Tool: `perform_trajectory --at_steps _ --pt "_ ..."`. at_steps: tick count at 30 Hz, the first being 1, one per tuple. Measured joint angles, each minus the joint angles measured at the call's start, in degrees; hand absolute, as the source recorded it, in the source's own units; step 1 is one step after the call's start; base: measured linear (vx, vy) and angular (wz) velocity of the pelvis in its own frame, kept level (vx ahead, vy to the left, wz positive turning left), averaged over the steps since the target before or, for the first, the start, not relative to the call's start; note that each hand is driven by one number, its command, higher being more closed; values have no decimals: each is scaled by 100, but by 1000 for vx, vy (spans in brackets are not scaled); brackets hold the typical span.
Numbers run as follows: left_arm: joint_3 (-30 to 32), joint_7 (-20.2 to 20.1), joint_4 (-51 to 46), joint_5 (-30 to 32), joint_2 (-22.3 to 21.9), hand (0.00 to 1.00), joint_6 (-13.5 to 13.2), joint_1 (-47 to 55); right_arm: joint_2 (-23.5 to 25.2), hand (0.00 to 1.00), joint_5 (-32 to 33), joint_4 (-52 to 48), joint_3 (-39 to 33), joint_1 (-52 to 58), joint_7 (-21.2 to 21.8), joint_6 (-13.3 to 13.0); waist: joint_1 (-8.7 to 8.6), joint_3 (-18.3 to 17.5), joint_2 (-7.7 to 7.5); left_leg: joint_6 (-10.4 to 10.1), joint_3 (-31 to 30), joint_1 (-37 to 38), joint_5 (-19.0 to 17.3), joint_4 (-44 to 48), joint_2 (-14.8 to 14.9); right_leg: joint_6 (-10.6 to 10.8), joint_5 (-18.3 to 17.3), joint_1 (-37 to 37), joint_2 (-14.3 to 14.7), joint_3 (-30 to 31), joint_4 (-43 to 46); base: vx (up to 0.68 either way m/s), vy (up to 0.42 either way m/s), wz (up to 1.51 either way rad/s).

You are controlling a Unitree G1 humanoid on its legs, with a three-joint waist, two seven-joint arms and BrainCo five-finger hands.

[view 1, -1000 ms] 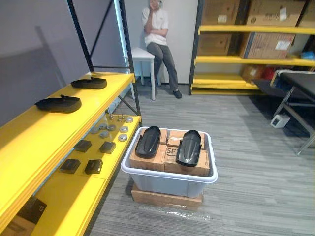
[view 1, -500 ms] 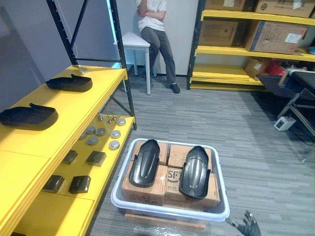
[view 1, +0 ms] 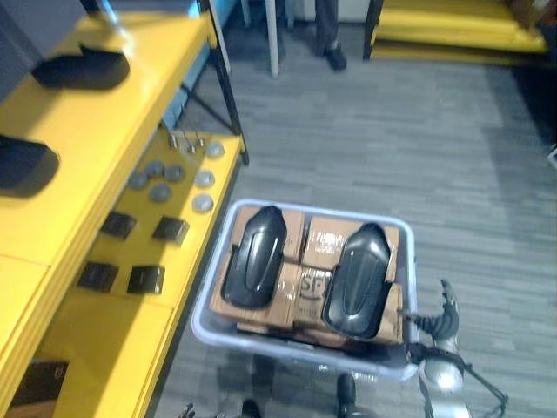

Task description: Walk over and take plastic housings, then place them on the shelf

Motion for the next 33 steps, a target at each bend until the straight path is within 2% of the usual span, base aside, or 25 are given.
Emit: perform_trajectory --at_steps 3,5,8,12,13,18,21,23,27,30,33 --pt "-252 79 3 -7 21 0 -75 -156 -94 0 2 461 -38 -604 -313 115 7 77 65 57 -20 -404 -170 191 27 39 74 -359 9 22 62 -107 106 -1" --pt "-493 109 20 -60 39 0 -116 -341 -323 0 4 1012 -53 -1139 -579 328 81 160 130 93 -28 -699 -318 337 23 59 90 -698 -12 41 242 -108 132 -3" --pt "-607 223 51 -133 64 0 -173 -505 -681 0 5 1655 -95 -1770 -842 505 161 210 189 127 -62 -1135 -398 577 -9 64 93 -1165 -68 102 520 -135 142 -1" --pt "-660 327 71 -231 78 0 -243 -627 -1168 0 62 2030 -172 -2360 -934 546 230 285 309 158 -153 -1614 -502 975 33 68 89 -1644 -68 161 873 -147 61 -3" --pt "-659 334 74 -236 74 0 -243 -713 -1307 100 148 2032 -160 -2443 -931 548 274 322 356 132 -168 -1788 -587 1167 100 74 80 -1811 -27 172 1027 -152 22 -8" --pt "-643 347 34 -337 45 0 -269 -1042 -1396 100 138 2082 -15 -2611 -683 538 278 372 360 122 -349 -2490 -780 1904 269 65 -79 -2455 26 178 1736 -186 -3 -1" --pt "-643 349 -8 -345 -20 0 -296 -1187 -1754 100 152 2394 206 -3009 -394 501 265 375 356 137 -476 -2850 -797 2173 301 61 -104 -2779 7 149 2024 -183 -28 7" --pt "-644 353 -56 -348 -46 0 -304 -1207 -1826 100 153 2490 242 -3130 -342 492 270 376 354 153 -483 -2890 -786 2189 313 62 -103 -2809 4 134 2038 -134 -24 4" --pt "-657 365 -151 -360 -68 0 -314 -1201 -2076 100 127 2495 790 -3277 -96 488 266 377 349 148 -496 -2882 -709 2147 333 17 -68 -2790 -11 74 2030 -71 -19 4" --pt "-661 371 -282 -570 -127 0 -347 -1175 -2113 100 -9 2072 1221 -3076 66 492 275 392 320 107 -502 -2648 -624 1992 323 -18 -49 -2574 -22 20 1976 21 -24 9" --pt "-665 452 -774 -756 -161 0 -369 -952 -2111 100 -587 1375 1353 -2506 96 481 264 391 245 88 -499 -2047 -547 1653 214 -16 -106 -2037 -106 -43 1860 68 -12 18"
